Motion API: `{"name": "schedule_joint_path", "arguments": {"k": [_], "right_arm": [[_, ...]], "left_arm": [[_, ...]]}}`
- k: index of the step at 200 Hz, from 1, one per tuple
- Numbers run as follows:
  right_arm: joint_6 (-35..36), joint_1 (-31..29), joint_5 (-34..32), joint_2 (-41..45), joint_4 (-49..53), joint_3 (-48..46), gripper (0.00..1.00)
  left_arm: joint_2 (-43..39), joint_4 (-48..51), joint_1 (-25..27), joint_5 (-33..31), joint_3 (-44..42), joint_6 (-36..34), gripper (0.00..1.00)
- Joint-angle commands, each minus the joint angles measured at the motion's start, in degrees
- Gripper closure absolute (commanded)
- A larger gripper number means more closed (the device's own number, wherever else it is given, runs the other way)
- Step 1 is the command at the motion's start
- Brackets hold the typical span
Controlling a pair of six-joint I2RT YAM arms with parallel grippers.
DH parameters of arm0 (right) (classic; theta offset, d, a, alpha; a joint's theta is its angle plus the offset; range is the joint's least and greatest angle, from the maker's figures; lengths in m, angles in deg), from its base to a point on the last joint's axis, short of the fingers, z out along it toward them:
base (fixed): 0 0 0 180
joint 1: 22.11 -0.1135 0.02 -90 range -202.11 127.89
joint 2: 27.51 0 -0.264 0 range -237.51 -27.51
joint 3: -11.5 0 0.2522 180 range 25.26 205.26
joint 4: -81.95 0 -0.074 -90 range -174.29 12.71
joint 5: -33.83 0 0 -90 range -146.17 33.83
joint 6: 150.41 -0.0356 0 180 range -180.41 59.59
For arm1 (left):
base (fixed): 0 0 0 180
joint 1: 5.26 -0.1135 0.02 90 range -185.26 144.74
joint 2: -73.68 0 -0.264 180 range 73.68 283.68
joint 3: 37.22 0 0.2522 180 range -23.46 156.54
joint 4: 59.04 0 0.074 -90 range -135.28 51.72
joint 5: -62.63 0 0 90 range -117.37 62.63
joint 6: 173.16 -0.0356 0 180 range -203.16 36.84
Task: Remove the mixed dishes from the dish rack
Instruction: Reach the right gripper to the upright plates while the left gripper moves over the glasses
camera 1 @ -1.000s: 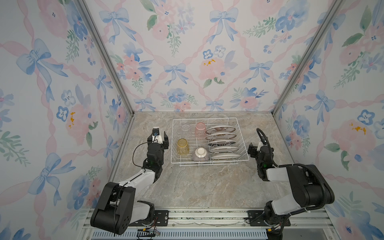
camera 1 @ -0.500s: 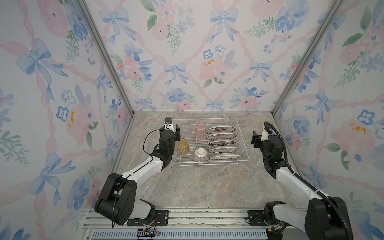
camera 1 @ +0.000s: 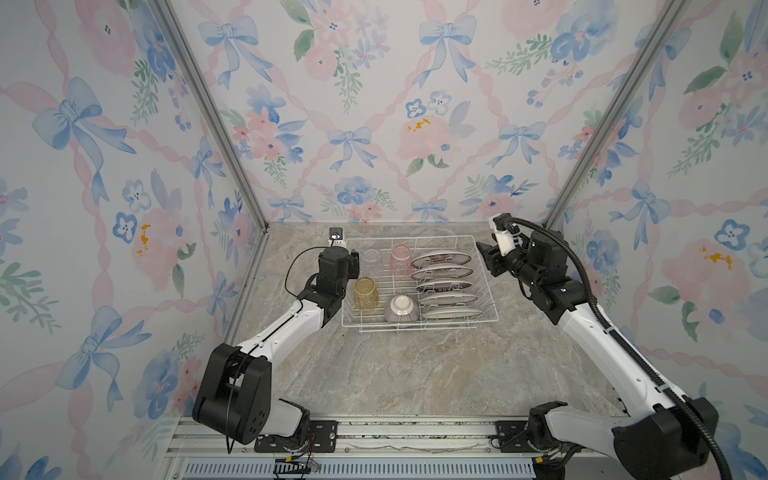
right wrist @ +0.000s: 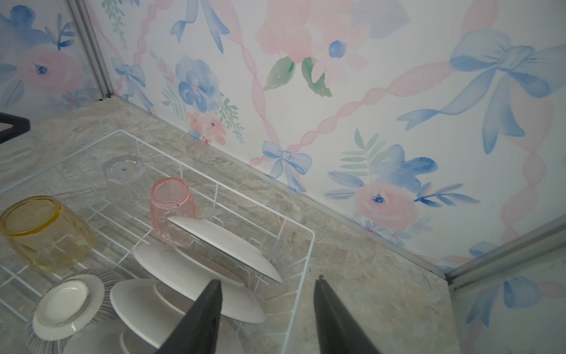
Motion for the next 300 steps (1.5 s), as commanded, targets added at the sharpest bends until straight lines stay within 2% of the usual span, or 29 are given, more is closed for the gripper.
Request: {"name": "schedule_joint_path", "arguments": {"k": [1,33,100,141,300], "right_arm": [[5.92,-1.79,1.41,-4.3,7.39,5.16,0.47],[9.22,-2.17,2.84,-11.79,14.15,13.39,0.47],[16.13,-2.55,3.44,-23.07,25.21,24.56,0.5],[16.95,-2.64,3.25,-24.61,25.19,24.98,0.46],[24.42,-6.07,-6.26,-34.52,25.86,31.57,0.46]], "left_arm": [[0.89,3.0,-1.68,5.34,0.77,3.13,0.37],[1.98,4.24,-2.13,7.29,1.53,3.8,0.38],[5.59,7.36,-3.79,9.57,3.48,5.91,0.38],[7.11,8.73,-4.5,10.51,4.08,6.18,0.39],[7.99,9.37,-6.58,12.69,2.0,7.5,0.44]]}}
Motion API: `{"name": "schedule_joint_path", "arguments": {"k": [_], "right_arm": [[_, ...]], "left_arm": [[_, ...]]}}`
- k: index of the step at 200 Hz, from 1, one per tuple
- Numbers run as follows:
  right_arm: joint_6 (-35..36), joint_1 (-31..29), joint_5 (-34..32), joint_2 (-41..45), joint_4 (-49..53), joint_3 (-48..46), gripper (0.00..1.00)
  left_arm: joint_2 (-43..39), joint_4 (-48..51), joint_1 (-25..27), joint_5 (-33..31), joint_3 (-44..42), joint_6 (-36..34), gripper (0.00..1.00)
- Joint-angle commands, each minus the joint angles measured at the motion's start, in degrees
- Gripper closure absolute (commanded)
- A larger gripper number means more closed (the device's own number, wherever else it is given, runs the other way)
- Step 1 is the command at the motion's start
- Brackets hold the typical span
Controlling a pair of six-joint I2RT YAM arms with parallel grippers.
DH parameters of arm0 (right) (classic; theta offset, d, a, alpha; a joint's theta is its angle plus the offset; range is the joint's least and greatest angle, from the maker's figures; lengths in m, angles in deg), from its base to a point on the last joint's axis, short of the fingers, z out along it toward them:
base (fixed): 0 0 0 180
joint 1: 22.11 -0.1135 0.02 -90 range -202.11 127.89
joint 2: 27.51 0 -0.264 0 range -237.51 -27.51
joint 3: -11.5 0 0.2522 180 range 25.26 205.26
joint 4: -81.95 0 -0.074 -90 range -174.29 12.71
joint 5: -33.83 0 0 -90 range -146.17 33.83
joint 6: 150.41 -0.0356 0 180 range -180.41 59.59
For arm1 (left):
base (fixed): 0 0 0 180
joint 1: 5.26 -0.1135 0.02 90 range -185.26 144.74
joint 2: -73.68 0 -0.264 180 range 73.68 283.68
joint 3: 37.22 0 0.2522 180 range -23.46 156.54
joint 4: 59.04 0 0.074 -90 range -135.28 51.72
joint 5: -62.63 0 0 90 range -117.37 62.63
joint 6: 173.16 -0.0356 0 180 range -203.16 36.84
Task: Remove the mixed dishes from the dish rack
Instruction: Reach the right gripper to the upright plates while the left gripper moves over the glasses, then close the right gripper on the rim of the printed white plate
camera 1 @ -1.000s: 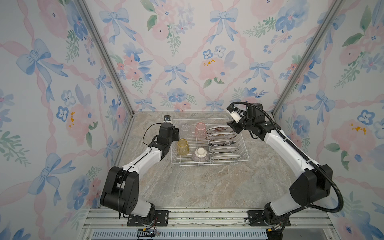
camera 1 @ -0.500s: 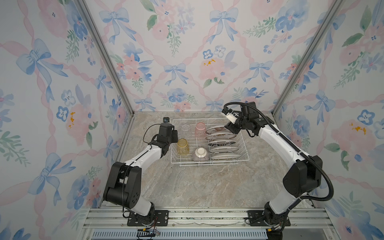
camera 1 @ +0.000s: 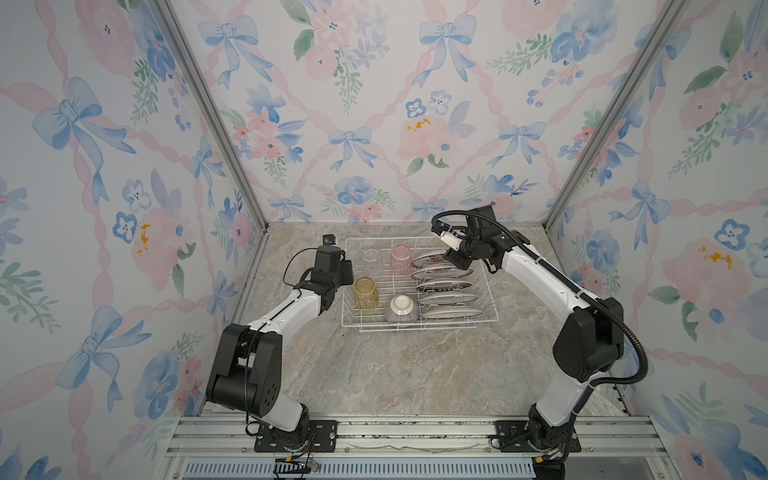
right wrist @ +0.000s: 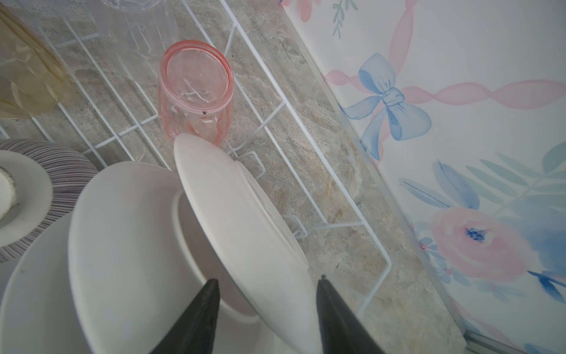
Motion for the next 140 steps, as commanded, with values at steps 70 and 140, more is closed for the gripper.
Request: {"name": "schedule_joint_path", "arguments": {"k": [70,140], "right_arm": [[4.6,-0.5,-3.4,-6.85,2.22,7.23,0.53],[5.96,-0.63,-3.23,-9.35,4.62,9.58,0.72]], "left_arm": [[0.5,-0.47,-1.11,1.1,-1.34,0.79,0.44],[1.29,-0.6,-1.5,1.53,-1.13,0.95,0.47]]}}
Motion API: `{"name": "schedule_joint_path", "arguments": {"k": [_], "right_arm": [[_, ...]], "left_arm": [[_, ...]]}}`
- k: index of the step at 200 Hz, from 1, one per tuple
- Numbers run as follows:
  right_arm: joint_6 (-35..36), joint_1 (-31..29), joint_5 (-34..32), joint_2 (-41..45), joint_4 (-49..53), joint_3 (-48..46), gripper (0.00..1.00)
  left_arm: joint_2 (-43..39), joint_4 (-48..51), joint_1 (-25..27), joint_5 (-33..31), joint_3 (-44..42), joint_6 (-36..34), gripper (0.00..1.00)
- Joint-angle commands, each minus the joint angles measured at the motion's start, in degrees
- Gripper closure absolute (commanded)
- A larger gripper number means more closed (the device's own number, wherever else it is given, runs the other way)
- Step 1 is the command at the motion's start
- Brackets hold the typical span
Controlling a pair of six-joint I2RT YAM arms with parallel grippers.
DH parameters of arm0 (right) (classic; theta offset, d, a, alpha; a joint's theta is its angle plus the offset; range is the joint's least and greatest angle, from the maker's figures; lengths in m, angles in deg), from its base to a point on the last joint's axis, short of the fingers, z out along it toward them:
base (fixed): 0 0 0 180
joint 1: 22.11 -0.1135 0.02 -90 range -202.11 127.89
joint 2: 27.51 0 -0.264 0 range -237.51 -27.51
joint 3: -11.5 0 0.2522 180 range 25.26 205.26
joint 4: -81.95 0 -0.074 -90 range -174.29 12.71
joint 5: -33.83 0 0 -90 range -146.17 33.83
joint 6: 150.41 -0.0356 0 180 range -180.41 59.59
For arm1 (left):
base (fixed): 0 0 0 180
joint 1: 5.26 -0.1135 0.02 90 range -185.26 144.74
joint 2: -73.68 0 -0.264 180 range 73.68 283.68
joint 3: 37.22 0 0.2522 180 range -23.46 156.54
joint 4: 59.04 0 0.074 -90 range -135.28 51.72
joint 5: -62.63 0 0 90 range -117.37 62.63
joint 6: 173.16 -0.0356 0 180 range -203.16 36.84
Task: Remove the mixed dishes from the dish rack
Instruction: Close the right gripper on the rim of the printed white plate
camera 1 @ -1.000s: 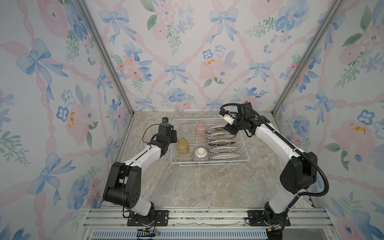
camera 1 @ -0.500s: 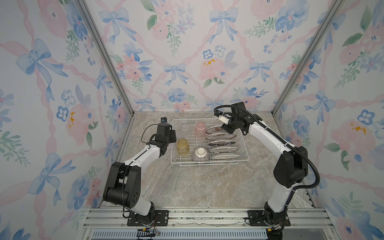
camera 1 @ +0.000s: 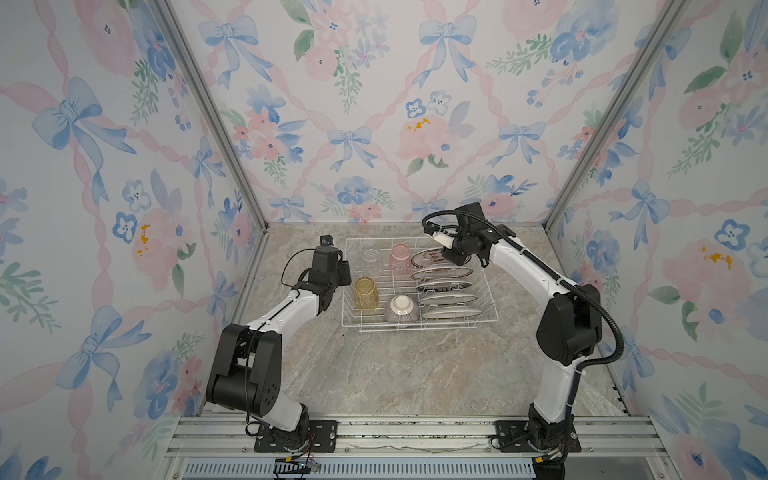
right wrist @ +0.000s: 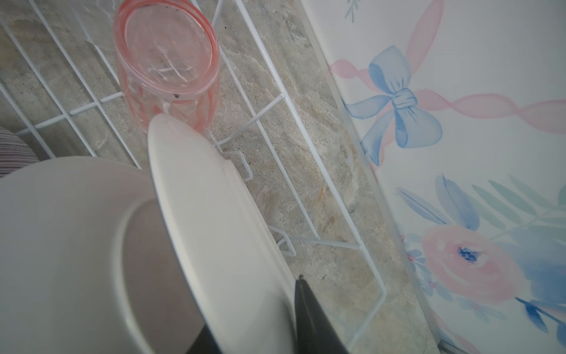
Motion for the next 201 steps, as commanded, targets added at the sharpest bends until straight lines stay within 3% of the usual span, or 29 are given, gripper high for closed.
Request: {"name": "schedule_joint_path", "arguments": {"k": [1,22,70,116,201], "right_arm": [[0.56,-0.48,-0.72,-1.17,2.0,2.02,0.72],[0.56,-0.49,-1.5,-1.59,1.63,2.27,0.83],[0.82,-0.66,-2.84,-1.92,0.97,2.17,0.86],[3.34,-2.59,-11.34,-0.43,-9.57,-4.27,1.0],[4.07,-2.64,-13.69,5.51,-22.34,-13.14,1.0]], "left_arm": [[1.27,-0.42,-0.44,0.82,-0.65,0.91,0.47],[1.33,-0.45,-0.43,0.93,-0.65,1.01,0.47],[1.34,-0.44,-0.37,0.88,-0.74,1.01,0.48],[1.71,-0.44,-0.37,1.26,-0.66,1.07,0.48],[2.74,-1.14,-0.95,0.57,-1.94,1.0,0.5]]}}
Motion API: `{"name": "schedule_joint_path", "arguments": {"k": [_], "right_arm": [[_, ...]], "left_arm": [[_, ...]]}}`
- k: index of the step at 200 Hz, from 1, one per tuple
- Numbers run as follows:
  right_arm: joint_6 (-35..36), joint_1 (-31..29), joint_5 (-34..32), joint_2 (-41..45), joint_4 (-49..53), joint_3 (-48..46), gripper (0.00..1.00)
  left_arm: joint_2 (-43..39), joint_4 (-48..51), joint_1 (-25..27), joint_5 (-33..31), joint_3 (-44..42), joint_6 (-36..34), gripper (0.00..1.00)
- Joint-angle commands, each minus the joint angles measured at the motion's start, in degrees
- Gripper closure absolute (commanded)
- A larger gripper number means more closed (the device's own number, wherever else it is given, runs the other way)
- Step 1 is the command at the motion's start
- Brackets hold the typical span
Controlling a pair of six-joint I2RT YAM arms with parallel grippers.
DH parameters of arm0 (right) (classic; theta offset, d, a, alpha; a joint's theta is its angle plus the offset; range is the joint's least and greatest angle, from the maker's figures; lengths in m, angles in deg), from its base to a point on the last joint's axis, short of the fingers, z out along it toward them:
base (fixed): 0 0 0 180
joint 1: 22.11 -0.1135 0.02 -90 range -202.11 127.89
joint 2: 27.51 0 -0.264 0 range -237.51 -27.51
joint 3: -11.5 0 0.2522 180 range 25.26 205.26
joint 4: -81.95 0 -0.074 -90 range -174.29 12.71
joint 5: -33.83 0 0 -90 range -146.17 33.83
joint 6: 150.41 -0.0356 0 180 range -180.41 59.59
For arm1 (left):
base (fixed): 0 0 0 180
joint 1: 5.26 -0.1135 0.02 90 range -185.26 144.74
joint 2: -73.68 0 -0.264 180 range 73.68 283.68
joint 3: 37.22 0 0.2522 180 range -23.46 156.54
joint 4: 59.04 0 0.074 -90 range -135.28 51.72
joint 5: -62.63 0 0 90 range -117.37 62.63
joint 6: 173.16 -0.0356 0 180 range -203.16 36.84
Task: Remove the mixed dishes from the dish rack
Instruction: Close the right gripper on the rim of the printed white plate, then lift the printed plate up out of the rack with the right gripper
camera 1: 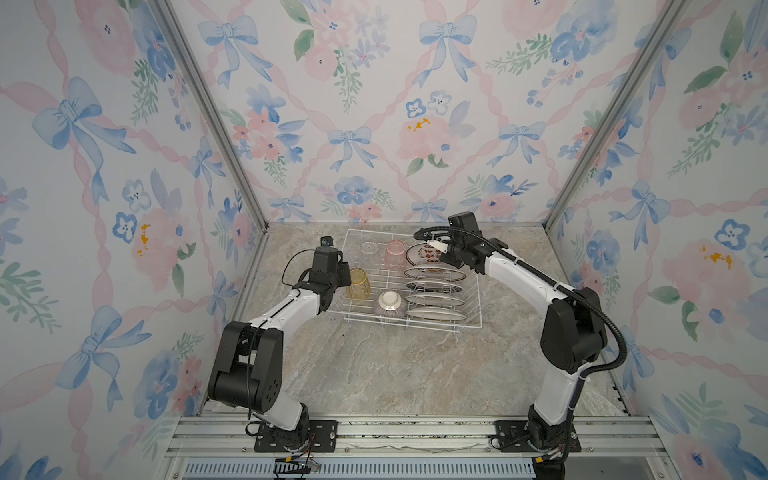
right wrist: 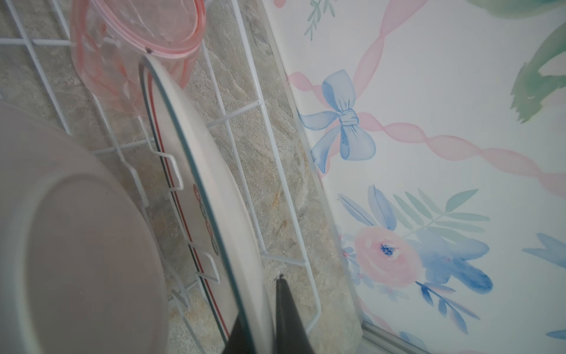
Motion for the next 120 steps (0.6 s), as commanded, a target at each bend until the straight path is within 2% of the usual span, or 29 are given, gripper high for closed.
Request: {"name": "schedule_joint_path", "arguments": {"k": [1,28,40,67,101,120], "right_arm": [[-2.8,0.25,-2.14,1.69,-5.08,-1.99,1.0],[-2.69,0.3,-0.86,3.06,-4.36,-2.48,1.0],[-2.88,0.31,-0.45,3.35,-3.69,-2.47,1.0],[-3.54,0.31,-0.06,3.92,-2.6,-2.55,1.0],[-4.29,0.35,0.17,4.71,-2.22,-2.99,1.0],[-4.52,0.31,0.0,5.48,-2.44,-3.26,1.0]], "left_arm": [[1.61,-0.95,-0.68,-0.01,-1.71,0.78,0.5],[2.45,-1.16,-1.16,-0.59,-2.37,0.46,0.52],[2.75,-1.47,-1.58,0.09,-2.71,0.33,0.59],[3.49,-1.71,-2.64,3.27,-2.83,0.35,0.8],[3.67,-1.7,-2.67,4.44,-2.83,0.61,0.84],[3.38,-1.7,-2.75,5.0,-2.9,0.61,0.93]]}}
